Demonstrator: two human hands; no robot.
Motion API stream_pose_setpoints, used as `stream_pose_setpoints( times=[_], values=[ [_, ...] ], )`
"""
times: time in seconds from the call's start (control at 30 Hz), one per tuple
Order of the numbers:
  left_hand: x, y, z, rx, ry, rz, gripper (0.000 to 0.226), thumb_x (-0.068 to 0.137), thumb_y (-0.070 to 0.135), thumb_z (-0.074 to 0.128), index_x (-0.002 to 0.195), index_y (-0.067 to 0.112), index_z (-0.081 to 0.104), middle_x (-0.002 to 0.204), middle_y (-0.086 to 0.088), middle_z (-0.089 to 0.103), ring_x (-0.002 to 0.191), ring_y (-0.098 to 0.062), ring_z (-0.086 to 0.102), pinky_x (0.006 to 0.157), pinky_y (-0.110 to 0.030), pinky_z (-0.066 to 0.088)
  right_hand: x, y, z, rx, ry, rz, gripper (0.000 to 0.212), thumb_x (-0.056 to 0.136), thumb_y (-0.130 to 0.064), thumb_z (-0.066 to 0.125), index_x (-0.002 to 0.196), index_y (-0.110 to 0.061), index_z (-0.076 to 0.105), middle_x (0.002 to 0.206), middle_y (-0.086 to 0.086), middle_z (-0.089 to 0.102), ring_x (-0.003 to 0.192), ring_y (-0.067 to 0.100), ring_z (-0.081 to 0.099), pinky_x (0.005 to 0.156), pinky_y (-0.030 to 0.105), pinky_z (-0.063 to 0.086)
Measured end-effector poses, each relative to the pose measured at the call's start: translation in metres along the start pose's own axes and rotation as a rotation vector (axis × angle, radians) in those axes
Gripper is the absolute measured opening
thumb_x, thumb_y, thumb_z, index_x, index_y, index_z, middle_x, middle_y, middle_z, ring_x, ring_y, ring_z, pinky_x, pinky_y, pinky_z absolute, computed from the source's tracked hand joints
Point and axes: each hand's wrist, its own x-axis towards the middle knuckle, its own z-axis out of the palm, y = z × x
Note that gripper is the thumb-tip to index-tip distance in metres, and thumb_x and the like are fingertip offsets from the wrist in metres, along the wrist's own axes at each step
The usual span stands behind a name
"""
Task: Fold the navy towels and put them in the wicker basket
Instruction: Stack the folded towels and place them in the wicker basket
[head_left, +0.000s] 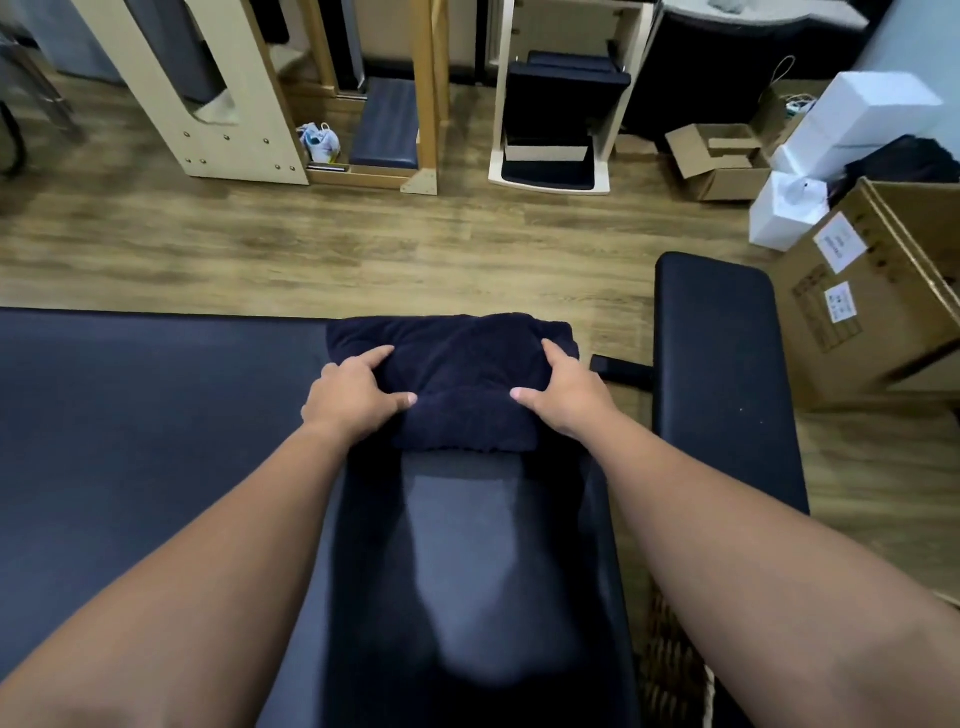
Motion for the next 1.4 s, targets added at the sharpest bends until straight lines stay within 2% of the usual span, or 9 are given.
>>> stream_pose_setpoints(
  times=[0.23, 0.37, 0.6, 0.73, 0.9, 1.1, 1.23, 1.33, 1.4],
  values=[
    [-0.091, 0.024, 0.042, -0.081, 0.008, 0.062, 0.072, 0.072, 0.045, 0.087, 0.136, 0.043, 0.055, 0.125, 0.007, 0.067, 0.123, -0.025, 0.057, 0.097, -0.037, 0.047, -0.073, 0.075, -0.018, 0.021, 0.066, -0.002, 0.081, 0.086, -0.047, 0.074, 0.155, -0.039, 0.031, 0.144, -0.003, 0.055, 0.130, 0.027, 0.052, 0.097, 0.037, 0.047],
    [-0.147, 0.047, 0.082, -0.113, -0.008, 0.096, 0.067, 0.070, 0.042, 0.088, 0.131, 0.044, 0.059, 0.095, 0.016, 0.061, 0.116, -0.023, 0.061, 0.094, -0.035, 0.048, -0.124, 0.144, -0.021, 0.029, 0.139, 0.040, 0.074, 0.086, -0.046, 0.073, 0.151, -0.042, 0.037, 0.140, -0.002, 0.060, 0.128, 0.030, 0.054, 0.099, 0.040, 0.048],
    [-0.258, 0.107, 0.181, -0.067, -0.067, 0.243, 0.061, 0.072, 0.042, 0.084, 0.129, 0.045, 0.060, 0.100, 0.011, 0.068, 0.113, -0.025, 0.062, 0.096, -0.038, 0.050, -0.222, 0.296, -0.051, 0.011, 0.161, 0.132, 0.069, 0.087, -0.040, 0.074, 0.149, -0.040, 0.044, 0.137, -0.004, 0.062, 0.128, 0.028, 0.055, 0.098, 0.037, 0.048],
    [-0.327, 0.128, 0.245, 0.010, -0.131, 0.302, 0.062, 0.073, 0.043, 0.081, 0.131, 0.046, 0.059, 0.116, 0.006, 0.072, 0.115, -0.026, 0.063, 0.096, -0.037, 0.051, -0.282, 0.383, -0.049, -0.008, 0.118, 0.216, 0.071, 0.084, -0.042, 0.076, 0.148, -0.042, 0.045, 0.133, -0.002, 0.066, 0.124, 0.028, 0.059, 0.095, 0.035, 0.052],
    [-0.389, 0.126, 0.311, 0.093, -0.259, 0.272, 0.067, 0.072, 0.053, 0.074, 0.134, 0.052, 0.049, 0.103, 0.000, 0.071, 0.106, -0.023, 0.066, 0.091, -0.032, 0.052, -0.347, 0.460, -0.027, 0.041, 0.105, 0.321, 0.073, 0.085, -0.041, 0.076, 0.150, -0.041, 0.042, 0.134, -0.008, 0.065, 0.121, 0.022, 0.061, 0.094, 0.033, 0.052],
    [-0.441, 0.103, 0.359, 0.264, -0.235, 0.334, 0.064, 0.086, 0.045, 0.070, 0.144, 0.046, 0.044, 0.119, -0.011, 0.055, 0.107, -0.033, 0.059, 0.092, -0.038, 0.049, -0.389, 0.494, 0.018, 0.079, 0.122, 0.397, 0.076, 0.091, -0.041, 0.071, 0.155, -0.045, 0.029, 0.122, 0.002, 0.066, 0.107, 0.024, 0.065, 0.086, 0.035, 0.053],
    [-0.449, 0.071, 0.382, 0.331, -0.163, 0.460, 0.065, 0.081, 0.035, 0.079, 0.139, 0.034, 0.049, 0.104, -0.018, 0.055, 0.084, -0.039, 0.062, 0.075, -0.042, 0.055, -0.394, 0.497, 0.037, -0.040, 0.128, 0.353, 0.077, 0.094, -0.043, 0.065, 0.158, -0.040, 0.023, 0.114, 0.009, 0.061, 0.103, 0.029, 0.061, 0.086, 0.037, 0.051],
    [-0.444, 0.071, 0.380, 0.391, -0.193, 0.503, 0.064, 0.089, 0.039, 0.071, 0.147, 0.033, 0.044, 0.110, -0.019, 0.051, 0.093, -0.039, 0.058, 0.084, -0.043, 0.052, -0.393, 0.496, 0.039, -0.104, 0.010, 0.373, 0.078, 0.097, -0.044, 0.059, 0.160, -0.035, 0.013, 0.134, 0.019, 0.052, 0.117, 0.035, 0.056, 0.095, 0.039, 0.049],
    [-0.445, 0.081, 0.378, 0.499, -0.250, 0.469, 0.063, 0.097, 0.046, 0.057, 0.154, 0.035, 0.031, 0.133, -0.026, 0.040, 0.113, -0.039, 0.051, 0.096, -0.042, 0.046, -0.399, 0.489, 0.040, -0.267, 0.027, 0.347, 0.074, 0.096, -0.040, 0.061, 0.159, -0.027, 0.024, 0.151, 0.023, 0.032, 0.131, 0.039, 0.042, 0.104, 0.044, 0.043]
  ],
)
